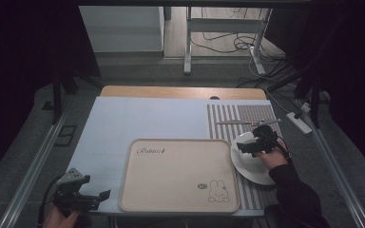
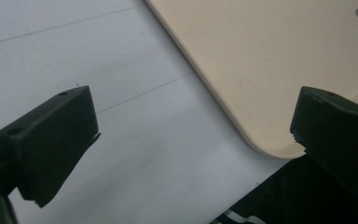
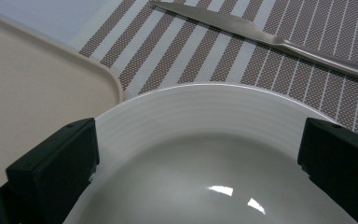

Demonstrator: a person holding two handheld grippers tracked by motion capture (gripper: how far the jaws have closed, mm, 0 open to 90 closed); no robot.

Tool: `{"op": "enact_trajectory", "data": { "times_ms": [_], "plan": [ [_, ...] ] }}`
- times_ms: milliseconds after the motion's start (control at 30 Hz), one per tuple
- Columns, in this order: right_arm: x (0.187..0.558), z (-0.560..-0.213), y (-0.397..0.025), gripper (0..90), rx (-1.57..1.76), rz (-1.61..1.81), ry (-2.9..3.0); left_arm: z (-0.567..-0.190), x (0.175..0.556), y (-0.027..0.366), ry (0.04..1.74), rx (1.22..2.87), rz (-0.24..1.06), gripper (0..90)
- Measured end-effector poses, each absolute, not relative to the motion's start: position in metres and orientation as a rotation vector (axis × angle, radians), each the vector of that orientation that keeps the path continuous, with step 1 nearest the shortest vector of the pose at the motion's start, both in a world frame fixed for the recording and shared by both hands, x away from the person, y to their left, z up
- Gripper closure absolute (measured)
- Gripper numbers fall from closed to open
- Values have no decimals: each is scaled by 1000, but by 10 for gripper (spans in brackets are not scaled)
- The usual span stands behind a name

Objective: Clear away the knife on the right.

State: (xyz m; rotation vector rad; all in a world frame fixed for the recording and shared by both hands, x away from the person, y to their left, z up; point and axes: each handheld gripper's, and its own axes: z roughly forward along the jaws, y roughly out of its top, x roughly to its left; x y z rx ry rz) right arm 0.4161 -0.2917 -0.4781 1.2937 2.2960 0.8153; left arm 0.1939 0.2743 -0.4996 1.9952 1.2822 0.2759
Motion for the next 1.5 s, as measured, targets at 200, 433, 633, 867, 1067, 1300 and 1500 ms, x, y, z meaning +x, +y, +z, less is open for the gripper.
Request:
{"op": "enact_trajectory", "data": {
  "times_ms": [200, 433, 633, 867, 1067, 1300, 1500],
  "plan": [
    [430, -479, -290, 0, 1298, 777, 2305, -500, 194, 274, 1281, 1994, 274, 4],
    [447, -479, -293, 0, 1328, 768, 2295, -500, 195, 274, 1282, 1993, 273, 4],
    [461, -480, -294, 0, 1343, 746, 2284, -500, 195, 274, 1282, 1992, 272, 4],
    [477, -480, -294, 0, 1352, 733, 2281, -500, 195, 275, 1281, 1992, 272, 4],
    [494, -480, -297, 0, 1373, 713, 2274, -500, 195, 275, 1280, 1992, 271, 4],
    [507, -481, -301, 0, 1400, 694, 2266, -500, 195, 275, 1280, 1992, 271, 4],
    [522, -483, -305, 0, 1420, 662, 2252, -500, 195, 275, 1278, 1993, 270, 5]
  ]
}}
